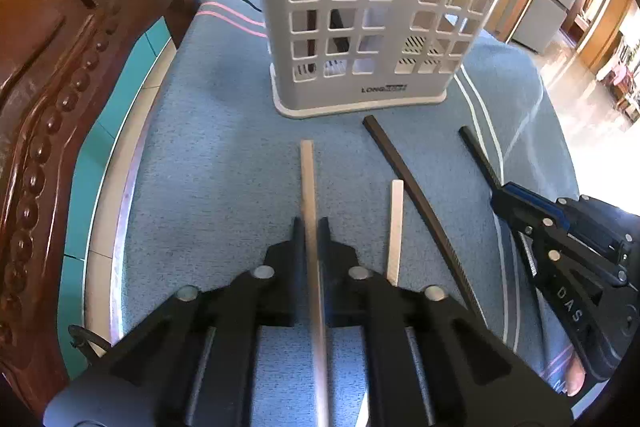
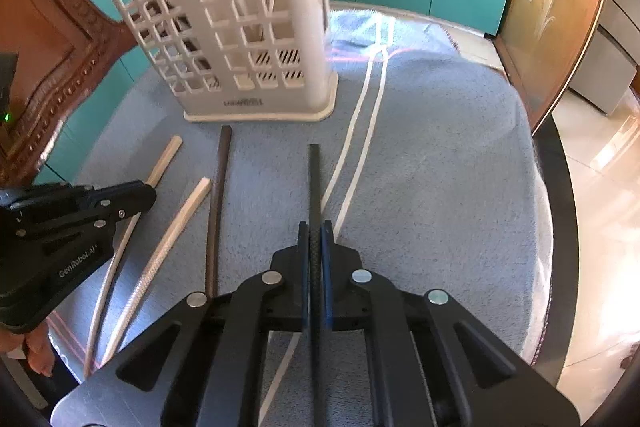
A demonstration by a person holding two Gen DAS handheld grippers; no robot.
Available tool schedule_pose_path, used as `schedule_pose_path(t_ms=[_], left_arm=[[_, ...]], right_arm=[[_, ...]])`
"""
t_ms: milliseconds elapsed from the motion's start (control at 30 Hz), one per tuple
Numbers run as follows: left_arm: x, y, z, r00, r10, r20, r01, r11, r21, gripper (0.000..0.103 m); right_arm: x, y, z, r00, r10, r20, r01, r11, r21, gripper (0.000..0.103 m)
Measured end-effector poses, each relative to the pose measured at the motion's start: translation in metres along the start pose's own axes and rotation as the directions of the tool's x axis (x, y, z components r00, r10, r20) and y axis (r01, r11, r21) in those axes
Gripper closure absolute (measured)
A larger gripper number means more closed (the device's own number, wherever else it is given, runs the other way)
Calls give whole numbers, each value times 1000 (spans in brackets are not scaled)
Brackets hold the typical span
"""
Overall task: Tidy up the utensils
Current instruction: 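Grasp the pale chopstick with the left tool while the right grasps the black one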
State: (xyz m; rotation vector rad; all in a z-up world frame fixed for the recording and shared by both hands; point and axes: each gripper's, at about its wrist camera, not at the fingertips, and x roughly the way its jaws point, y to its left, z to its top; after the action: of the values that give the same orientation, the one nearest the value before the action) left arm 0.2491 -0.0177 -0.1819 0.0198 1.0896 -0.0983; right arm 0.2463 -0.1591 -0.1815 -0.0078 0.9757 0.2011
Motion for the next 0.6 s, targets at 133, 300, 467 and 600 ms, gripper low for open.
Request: schedule_pose_path(t_ms=[133, 300, 467, 600], left_arm=[[-28, 0, 1, 994, 9, 106, -11, 1000, 22, 96], [-100, -6, -12, 957, -45, 287, 24, 997, 76, 96], [-180, -4, -14, 893, -117, 435, 83, 992, 97, 96], [-239, 1, 1, 818, -169, 550, 127, 985, 115, 96]], right_arm=[[-38, -4, 8, 992, 35, 120, -36, 999, 9, 96], [-111, -10, 13, 951, 110, 287, -104, 994, -37, 96], [-179, -16, 9, 896, 183, 405, -167, 983, -76, 96], [-229, -17, 32, 831, 235, 505, -213, 972, -102, 96]])
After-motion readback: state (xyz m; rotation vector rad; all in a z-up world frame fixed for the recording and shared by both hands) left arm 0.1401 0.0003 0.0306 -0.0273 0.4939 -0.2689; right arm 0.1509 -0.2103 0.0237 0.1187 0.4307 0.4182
